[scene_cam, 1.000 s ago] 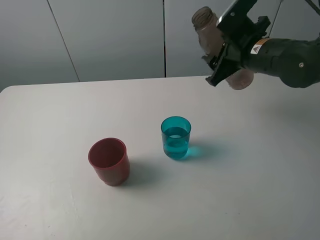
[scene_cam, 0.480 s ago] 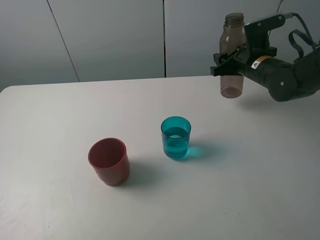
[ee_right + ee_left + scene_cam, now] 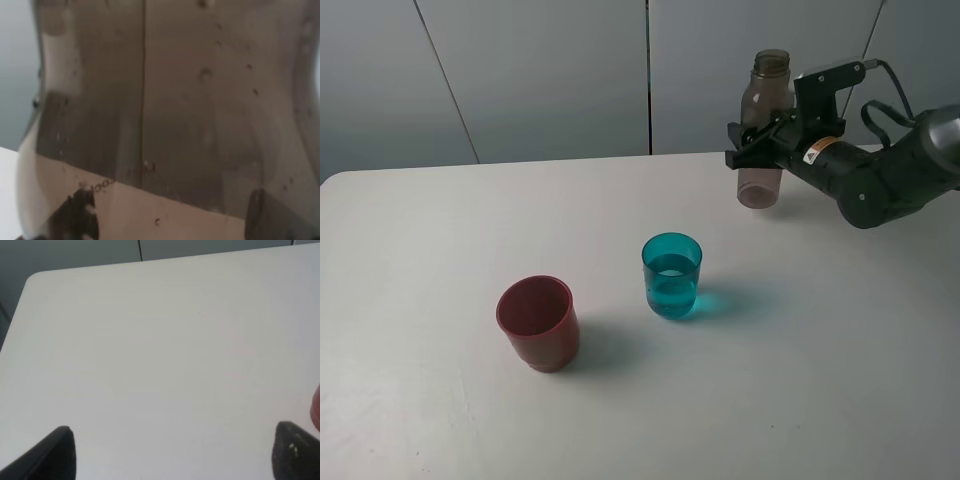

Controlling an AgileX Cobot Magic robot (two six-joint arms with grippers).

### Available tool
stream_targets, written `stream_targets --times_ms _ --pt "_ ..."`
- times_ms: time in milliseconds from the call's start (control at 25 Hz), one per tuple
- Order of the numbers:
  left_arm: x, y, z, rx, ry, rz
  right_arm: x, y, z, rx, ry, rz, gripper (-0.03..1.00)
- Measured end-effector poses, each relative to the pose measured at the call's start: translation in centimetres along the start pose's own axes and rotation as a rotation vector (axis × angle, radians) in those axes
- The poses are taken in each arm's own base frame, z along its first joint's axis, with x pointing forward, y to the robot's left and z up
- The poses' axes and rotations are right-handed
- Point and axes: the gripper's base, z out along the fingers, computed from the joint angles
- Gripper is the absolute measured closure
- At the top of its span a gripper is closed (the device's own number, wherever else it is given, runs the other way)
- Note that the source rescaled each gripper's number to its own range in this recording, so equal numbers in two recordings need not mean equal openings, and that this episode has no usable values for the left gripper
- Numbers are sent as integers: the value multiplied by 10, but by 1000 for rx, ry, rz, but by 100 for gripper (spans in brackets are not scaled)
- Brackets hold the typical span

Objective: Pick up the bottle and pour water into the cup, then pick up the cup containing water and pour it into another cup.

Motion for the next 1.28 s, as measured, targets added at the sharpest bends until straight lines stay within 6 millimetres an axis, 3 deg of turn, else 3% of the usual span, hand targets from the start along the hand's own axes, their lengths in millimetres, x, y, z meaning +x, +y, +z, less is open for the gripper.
stream_targets --times_ms 640,720,760,800,840,1040,1280 --pt "0 0 0 0 0 0 22 6 3 -48 38 8 94" --pt "0 0 0 0 0 0 22 6 3 -47 36 18 57" --pt "0 0 0 0 0 0 22 6 3 -47 37 20 27" --pt "0 0 0 0 0 0 22 6 3 -47 37 23 10" --pt "0 0 0 0 0 0 22 6 3 -47 37 23 2" --pt "0 0 0 0 0 4 8 5 2 -47 2 17 -2" --pt "0 0 0 0 0 4 -40 1 -9 -31 -79 -7 -2"
